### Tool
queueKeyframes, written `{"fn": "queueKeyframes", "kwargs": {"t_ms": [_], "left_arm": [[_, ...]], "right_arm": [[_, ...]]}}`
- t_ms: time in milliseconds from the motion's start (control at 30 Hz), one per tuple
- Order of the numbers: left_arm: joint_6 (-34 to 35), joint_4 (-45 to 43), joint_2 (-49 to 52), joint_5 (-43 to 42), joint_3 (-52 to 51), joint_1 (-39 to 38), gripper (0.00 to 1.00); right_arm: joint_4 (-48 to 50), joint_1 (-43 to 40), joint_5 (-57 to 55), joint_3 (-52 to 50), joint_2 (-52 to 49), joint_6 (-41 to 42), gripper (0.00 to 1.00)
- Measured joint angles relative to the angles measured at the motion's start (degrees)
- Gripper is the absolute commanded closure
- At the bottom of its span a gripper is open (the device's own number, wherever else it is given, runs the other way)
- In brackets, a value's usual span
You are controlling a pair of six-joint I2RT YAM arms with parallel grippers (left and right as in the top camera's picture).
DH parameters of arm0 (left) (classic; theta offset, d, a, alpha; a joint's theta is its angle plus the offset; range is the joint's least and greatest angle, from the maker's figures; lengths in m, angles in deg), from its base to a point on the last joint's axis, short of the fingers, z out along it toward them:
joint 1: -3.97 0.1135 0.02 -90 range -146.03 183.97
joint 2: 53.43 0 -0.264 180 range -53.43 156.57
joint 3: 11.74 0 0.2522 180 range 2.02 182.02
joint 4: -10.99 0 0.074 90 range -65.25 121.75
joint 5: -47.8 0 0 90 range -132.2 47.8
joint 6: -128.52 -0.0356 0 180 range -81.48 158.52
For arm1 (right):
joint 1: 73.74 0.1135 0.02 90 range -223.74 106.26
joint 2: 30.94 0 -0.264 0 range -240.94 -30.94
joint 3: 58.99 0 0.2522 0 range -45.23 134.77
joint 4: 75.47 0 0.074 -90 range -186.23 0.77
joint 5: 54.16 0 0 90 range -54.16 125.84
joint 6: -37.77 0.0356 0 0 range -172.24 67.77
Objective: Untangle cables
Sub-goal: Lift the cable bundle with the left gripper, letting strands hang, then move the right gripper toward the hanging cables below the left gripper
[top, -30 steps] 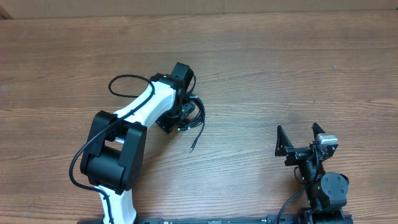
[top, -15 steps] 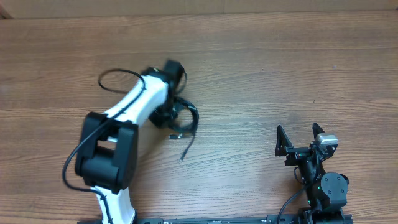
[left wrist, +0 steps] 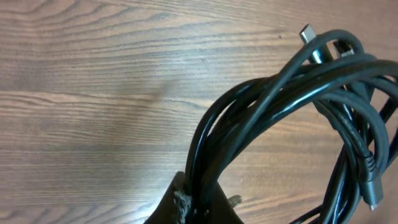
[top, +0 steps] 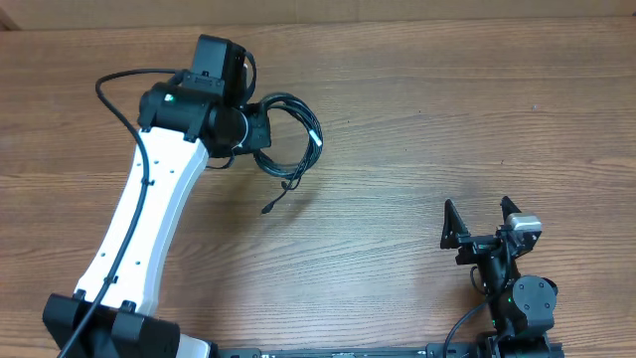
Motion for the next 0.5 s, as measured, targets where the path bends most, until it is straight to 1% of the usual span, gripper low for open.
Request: {"fn": "queueKeyframes", "kwargs": {"t_ms": [33, 100, 200, 367, 433, 500], "left_arm": [[-1.38, 0.35, -0.26, -0.24, 0.0, 0.0, 0.96], [-3.74, 1.07, -0.39, -0.5, 0.0, 0.0, 0.96], [-6.75, 2.21, -0.42, -0.74, 0.0, 0.0, 0.96], [-8.98, 2.91, -0.42, -0.9, 0.0, 0.0, 0.96], [-9.27, 2.91, -0.42, -0.96, 0.0, 0.0, 0.96], [-9.6, 2.95, -0.42, -1.16, 0.0, 0.0, 0.96]], "right_arm": [[0.02, -0.02, 0.7, 0.0, 0.0, 1.05, 0.0], [0.5, 0.0, 3.65, 0.0, 0.0, 6.4, 0.0], [1.38, 0.0, 11.04, 0.0, 0.0, 17.25, 0.0], [1.62, 0.0, 19.91, 0.0, 0.0, 30.75, 0.0], [1.66, 0.0, 21.88, 0.0, 0.0, 32.28, 0.0], [1.07, 0.0, 23.78, 0.0, 0.0, 31.91, 0.01]]}}
